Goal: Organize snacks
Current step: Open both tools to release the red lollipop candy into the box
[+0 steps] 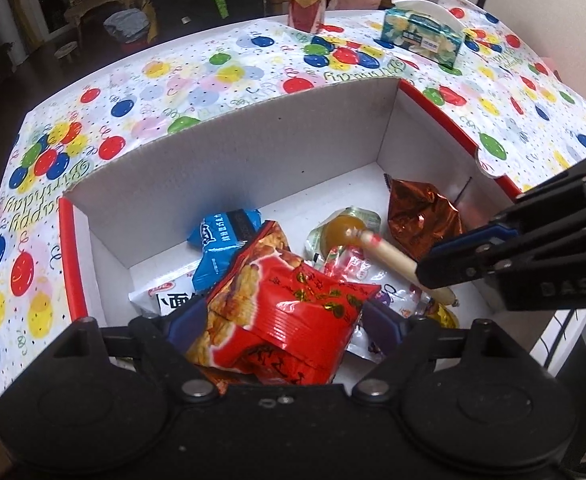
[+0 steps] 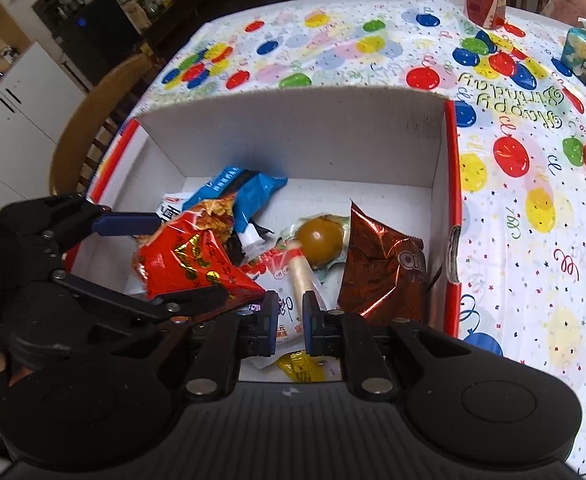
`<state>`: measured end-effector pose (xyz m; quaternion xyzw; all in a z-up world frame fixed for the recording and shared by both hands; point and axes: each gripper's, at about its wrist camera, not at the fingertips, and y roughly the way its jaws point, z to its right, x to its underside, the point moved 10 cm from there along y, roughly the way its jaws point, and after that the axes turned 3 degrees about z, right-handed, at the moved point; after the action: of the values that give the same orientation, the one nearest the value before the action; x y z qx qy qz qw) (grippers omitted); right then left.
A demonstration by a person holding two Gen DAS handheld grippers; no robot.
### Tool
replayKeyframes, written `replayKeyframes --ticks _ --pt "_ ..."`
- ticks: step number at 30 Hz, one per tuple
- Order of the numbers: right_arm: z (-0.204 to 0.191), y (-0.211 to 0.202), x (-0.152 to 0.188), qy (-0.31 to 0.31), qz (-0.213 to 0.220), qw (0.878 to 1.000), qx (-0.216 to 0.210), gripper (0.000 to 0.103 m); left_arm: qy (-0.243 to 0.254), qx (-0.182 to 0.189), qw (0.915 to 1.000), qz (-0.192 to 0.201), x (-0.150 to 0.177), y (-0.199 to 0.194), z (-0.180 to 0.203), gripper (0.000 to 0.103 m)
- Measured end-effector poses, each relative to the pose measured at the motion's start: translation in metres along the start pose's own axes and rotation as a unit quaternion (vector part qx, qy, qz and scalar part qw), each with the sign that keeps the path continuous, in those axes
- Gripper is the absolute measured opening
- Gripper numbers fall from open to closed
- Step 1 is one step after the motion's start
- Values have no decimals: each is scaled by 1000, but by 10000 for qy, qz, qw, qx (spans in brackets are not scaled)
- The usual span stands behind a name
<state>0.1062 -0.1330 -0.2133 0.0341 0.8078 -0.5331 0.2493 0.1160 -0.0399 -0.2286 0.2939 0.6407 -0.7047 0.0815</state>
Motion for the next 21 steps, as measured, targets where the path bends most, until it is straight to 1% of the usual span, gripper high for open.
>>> replayKeyframes --ticks 5,11,18,19,20,21 --pt "2 -12 -1 -11 126 9997 -195 13 -346 33 9993 97 1 -6 1 92" --pt "1 -26 -4 -153 272 9987 -397 13 -614 -46 9977 277 1 -21 3 93" --pt "-7 -48 -4 -479 537 9963 -471 14 -897 -168 9946 498 -1 -47 4 96" --pt "-7 -51 -4 -499 577 9959 -479 17 -945 -183 9939 536 -1 -51 4 96" --pt "-7 -54 -4 -510 620 9956 -491 25 -991 -196 9932 573 -1 -54 4 96" --pt "-6 -58 -4 -510 680 9951 -500 30 -1033 -209 9925 613 -1 -58 4 96"
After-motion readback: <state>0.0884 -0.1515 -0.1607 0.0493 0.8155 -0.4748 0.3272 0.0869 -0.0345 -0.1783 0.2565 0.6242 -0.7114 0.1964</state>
